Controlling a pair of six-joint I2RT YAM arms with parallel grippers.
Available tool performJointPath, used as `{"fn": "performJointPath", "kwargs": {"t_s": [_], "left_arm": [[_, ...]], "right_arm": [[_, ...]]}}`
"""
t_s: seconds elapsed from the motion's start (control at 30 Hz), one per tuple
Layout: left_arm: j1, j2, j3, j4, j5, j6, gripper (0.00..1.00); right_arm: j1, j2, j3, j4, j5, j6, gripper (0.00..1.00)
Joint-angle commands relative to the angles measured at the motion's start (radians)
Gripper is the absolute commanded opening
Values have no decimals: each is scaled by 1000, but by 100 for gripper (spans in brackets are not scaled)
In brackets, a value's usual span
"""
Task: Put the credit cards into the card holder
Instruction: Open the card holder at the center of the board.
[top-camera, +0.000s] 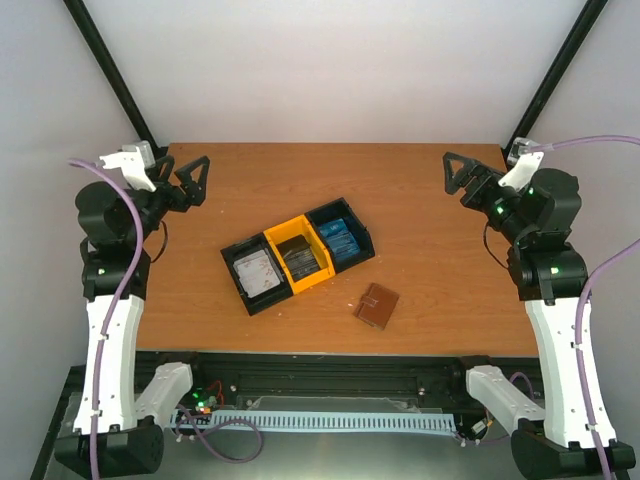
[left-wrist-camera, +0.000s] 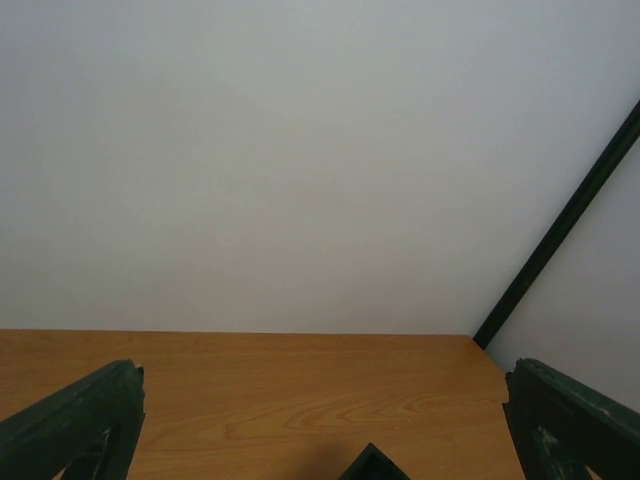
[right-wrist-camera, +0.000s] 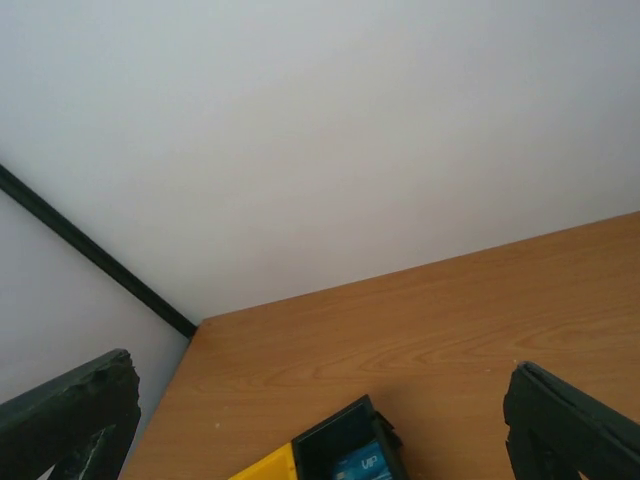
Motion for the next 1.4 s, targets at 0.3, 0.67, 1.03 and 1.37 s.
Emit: {"fn": "performJointPath", "kwargs": {"t_s": [0.3, 0.67, 1.03, 1.37], "left_arm": [[37, 8, -37, 245, 320, -121, 100], [-347, 180, -120, 215, 232, -64, 100], [-737, 510, -110, 18, 13, 4, 100], [-920, 778, -57, 4, 25, 81, 71]], "right_arm": [[-47, 56, -95, 51, -299, 104, 100], [16, 180, -439, -49, -279, 87, 91], [101, 345, -612, 49, -208, 143, 83], [192, 404, -679, 69, -156, 153, 61]]}}
